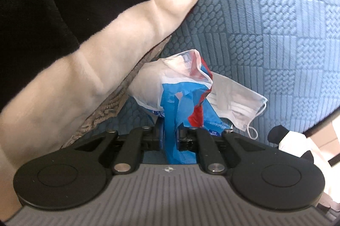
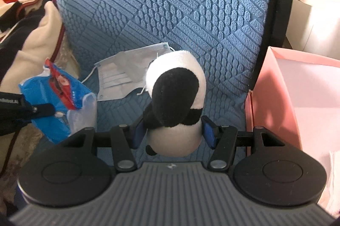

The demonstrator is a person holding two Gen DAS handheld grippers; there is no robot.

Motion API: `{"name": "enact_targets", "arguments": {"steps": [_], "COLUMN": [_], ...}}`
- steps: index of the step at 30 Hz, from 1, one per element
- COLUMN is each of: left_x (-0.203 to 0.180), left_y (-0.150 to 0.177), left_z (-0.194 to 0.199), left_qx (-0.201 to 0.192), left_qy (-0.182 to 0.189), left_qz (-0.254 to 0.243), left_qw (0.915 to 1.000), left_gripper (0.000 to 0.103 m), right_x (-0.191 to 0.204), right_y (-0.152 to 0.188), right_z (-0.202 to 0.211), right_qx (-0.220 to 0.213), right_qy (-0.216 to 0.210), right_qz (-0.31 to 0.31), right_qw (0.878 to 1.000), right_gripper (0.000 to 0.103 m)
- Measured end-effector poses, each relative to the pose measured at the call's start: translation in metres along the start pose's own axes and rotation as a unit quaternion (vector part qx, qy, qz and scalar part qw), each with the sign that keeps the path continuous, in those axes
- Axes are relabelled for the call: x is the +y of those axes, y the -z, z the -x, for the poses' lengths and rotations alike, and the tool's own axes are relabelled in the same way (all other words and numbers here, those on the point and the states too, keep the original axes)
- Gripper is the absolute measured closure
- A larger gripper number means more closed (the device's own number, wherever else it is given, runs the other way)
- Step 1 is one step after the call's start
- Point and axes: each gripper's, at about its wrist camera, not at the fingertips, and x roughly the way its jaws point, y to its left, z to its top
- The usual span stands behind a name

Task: Organize soft objects
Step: 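Close the right gripper on the panda plush while the left grips the blue wipe pack, then lift the panda plush and wipe pack and carry both toward the pink box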

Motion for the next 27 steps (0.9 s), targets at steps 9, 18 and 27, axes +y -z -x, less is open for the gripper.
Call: {"name": "enact_targets", "arguments": {"steps": [9,18,27], "left_x": [-0.007,-0.015,-0.017], "left_y": [0.02,0.036,0.051], "left_z": [0.022,0.032,0.053], "left_qx": [0.004,0.016,0.022], "left_qy": [0.016,0.024,0.029], "left_qz": [-0.042,-0.079,-0.11], "left_qw": [0.999,0.9964,0.9933], "left_gripper": [0.092,0.092,0.093], "right_x": [0.006,0.004,0.016], "right_y": [0.017,0.039,0.069], "right_z": [0.021,0.046,0.059], "right_qx": [-0.006,-0.003,0.01], "right_qy": [-0.001,0.001,-0.008], "right_qz": [0.001,-0.002,0.006], "right_qw": [1.0,1.0,1.0], "right_gripper": [0.044,0.044,0.044]}}
